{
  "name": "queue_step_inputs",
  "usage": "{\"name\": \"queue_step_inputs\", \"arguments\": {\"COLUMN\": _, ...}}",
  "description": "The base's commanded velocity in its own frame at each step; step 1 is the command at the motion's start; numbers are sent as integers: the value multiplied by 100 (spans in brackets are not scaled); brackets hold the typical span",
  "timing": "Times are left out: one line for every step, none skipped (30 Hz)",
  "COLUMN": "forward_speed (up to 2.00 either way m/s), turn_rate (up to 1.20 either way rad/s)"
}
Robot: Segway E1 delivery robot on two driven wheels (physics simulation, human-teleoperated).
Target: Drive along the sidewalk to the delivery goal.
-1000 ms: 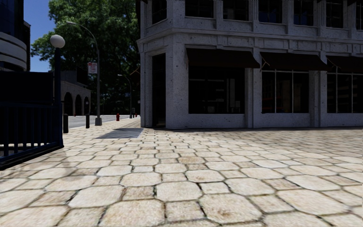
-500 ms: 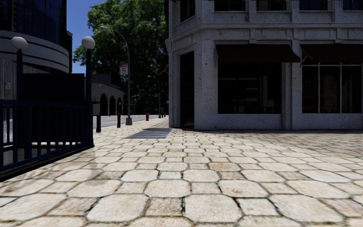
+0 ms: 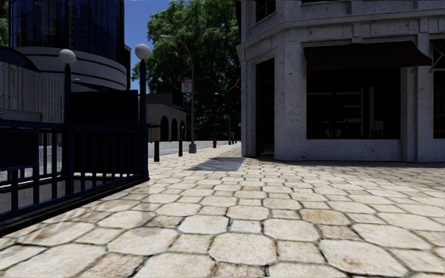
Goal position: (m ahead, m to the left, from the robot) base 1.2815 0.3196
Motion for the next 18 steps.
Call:
{"name": "queue_step_inputs", "arguments": {"forward_speed": 60, "turn_rate": 46}}
{"name": "queue_step_inputs", "arguments": {"forward_speed": 59, "turn_rate": 47}}
{"name": "queue_step_inputs", "arguments": {"forward_speed": 59, "turn_rate": 48}}
{"name": "queue_step_inputs", "arguments": {"forward_speed": 59, "turn_rate": 48}}
{"name": "queue_step_inputs", "arguments": {"forward_speed": 59, "turn_rate": 48}}
{"name": "queue_step_inputs", "arguments": {"forward_speed": 59, "turn_rate": 48}}
{"name": "queue_step_inputs", "arguments": {"forward_speed": 58, "turn_rate": 48}}
{"name": "queue_step_inputs", "arguments": {"forward_speed": 58, "turn_rate": 48}}
{"name": "queue_step_inputs", "arguments": {"forward_speed": 58, "turn_rate": 48}}
{"name": "queue_step_inputs", "arguments": {"forward_speed": 58, "turn_rate": 48}}
{"name": "queue_step_inputs", "arguments": {"forward_speed": 58, "turn_rate": 48}}
{"name": "queue_step_inputs", "arguments": {"forward_speed": 58, "turn_rate": 48}}
{"name": "queue_step_inputs", "arguments": {"forward_speed": 58, "turn_rate": 48}}
{"name": "queue_step_inputs", "arguments": {"forward_speed": 58, "turn_rate": 48}}
{"name": "queue_step_inputs", "arguments": {"forward_speed": 58, "turn_rate": 48}}
{"name": "queue_step_inputs", "arguments": {"forward_speed": 58, "turn_rate": 48}}
{"name": "queue_step_inputs", "arguments": {"forward_speed": 58, "turn_rate": 48}}
{"name": "queue_step_inputs", "arguments": {"forward_speed": 58, "turn_rate": 48}}
